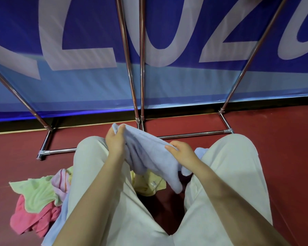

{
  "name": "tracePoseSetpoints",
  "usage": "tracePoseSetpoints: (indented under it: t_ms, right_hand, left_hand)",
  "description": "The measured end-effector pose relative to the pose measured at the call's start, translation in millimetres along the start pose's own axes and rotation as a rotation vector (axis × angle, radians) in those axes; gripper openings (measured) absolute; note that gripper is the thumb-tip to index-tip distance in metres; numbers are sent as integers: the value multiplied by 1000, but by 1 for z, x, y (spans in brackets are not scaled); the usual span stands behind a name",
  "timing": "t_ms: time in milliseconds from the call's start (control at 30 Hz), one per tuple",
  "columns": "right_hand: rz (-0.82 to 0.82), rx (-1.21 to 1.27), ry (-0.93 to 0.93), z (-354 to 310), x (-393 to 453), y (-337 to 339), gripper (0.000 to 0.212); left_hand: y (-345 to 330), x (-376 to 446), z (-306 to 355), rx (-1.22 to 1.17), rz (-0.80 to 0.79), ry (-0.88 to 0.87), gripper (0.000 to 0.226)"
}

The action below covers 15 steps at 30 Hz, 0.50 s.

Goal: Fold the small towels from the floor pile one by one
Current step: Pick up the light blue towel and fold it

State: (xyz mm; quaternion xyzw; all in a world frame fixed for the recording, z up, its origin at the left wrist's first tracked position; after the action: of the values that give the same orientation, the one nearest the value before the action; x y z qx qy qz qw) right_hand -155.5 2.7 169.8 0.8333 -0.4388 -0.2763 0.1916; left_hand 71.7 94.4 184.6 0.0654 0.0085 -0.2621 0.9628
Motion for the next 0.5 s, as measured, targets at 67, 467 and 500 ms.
tracePoseSetpoints:
  t_ms: [67, 467, 500]
  right_hand:
    - [-19, 94, -25, -3, -3, 3, 25]
    - [22, 323, -15, -17, -12, 19, 14]
    - [14, 313, -9, -18, -12, 17, 14]
  left_hand:
    - [6, 7, -6, 35, 25, 44, 14]
    - [-41, -32, -10, 289, -351, -85, 36]
    - [-47, -39, -11, 235, -384, -85, 35]
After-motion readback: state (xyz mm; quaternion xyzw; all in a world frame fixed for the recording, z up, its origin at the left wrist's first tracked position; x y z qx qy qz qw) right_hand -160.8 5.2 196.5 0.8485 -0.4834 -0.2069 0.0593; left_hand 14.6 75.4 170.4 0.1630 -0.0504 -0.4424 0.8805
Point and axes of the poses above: each hand's wrist, its own x-axis towards the middle knuckle, its own y-axis out of the back of the hand, z = x × y, the point moved 6 cm from there along x, towards the middle knuckle, and after that the axes turned 10 degrees about -y, right-handed, at the moved point
